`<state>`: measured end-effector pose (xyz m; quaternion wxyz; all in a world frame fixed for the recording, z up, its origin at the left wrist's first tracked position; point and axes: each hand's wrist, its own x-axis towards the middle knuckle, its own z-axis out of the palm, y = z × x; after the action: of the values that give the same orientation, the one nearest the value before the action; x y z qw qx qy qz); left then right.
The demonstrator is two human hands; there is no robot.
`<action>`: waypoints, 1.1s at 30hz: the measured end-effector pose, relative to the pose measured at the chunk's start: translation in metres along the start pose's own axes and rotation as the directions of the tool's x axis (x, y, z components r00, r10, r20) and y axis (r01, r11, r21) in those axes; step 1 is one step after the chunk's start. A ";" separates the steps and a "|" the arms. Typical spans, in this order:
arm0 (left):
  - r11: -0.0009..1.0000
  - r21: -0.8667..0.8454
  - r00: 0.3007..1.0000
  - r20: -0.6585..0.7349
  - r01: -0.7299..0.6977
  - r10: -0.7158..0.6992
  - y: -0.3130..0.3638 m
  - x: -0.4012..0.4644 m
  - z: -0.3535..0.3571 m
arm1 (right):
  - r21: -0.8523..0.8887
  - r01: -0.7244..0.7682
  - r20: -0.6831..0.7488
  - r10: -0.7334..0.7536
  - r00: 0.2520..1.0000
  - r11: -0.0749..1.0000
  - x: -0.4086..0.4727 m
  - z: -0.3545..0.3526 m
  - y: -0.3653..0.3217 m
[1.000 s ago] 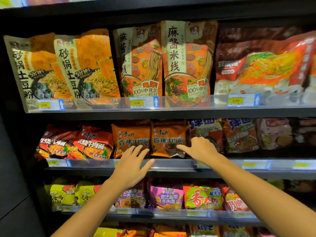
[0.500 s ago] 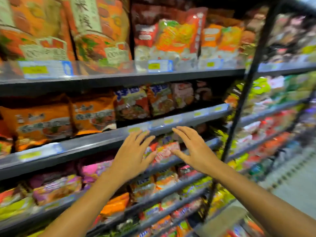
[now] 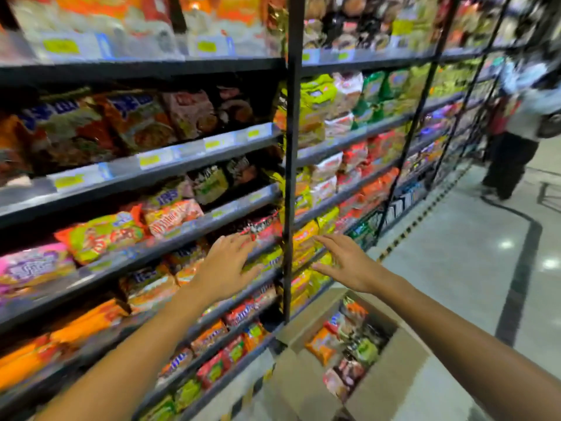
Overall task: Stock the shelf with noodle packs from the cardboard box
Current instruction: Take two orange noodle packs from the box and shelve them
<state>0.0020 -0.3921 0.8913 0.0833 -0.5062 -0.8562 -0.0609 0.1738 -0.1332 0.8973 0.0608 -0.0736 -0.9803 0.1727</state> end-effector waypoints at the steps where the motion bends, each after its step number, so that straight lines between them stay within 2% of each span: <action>1: 1.000 -0.013 1.000 0.008 0.010 -0.010 0.018 0.002 0.008 | 0.021 -0.003 0.015 0.003 1.000 1.000 -0.013 -0.002 0.017; 4: 0.999 -0.047 0.999 0.042 0.008 -0.006 0.069 0.010 0.039 | 0.028 -0.054 0.045 0.053 0.998 0.998 -0.049 0.003 0.071; 8: 0.985 -0.143 0.990 0.120 0.094 -0.077 0.126 0.023 0.068 | 0.086 -0.141 0.109 0.131 0.985 0.986 -0.089 0.009 0.128; 15: 0.971 -0.175 0.963 0.243 0.161 -0.115 0.187 0.055 0.123 | 0.117 -0.230 0.197 0.204 0.959 0.966 -0.117 0.020 0.205; 22: 0.947 -0.240 0.930 0.346 0.213 -0.121 0.192 0.108 0.206 | 0.100 -0.258 0.282 0.221 0.934 0.961 -0.092 0.034 0.266; 27: 0.867 -0.357 0.867 0.473 0.348 -0.154 0.196 0.151 0.262 | 0.064 -0.320 0.371 0.275 0.887 0.945 -0.064 0.039 0.311; 33: 0.839 -0.316 0.801 0.560 0.443 -0.212 0.192 0.191 0.306 | 0.078 -0.302 0.421 0.243 0.874 0.950 -0.012 0.043 0.364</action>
<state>0.0555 -0.0784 0.6352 -0.2695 -0.3494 -0.8881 -0.1285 0.2242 0.1893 0.7297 -0.1641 -0.1691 -0.9365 0.2598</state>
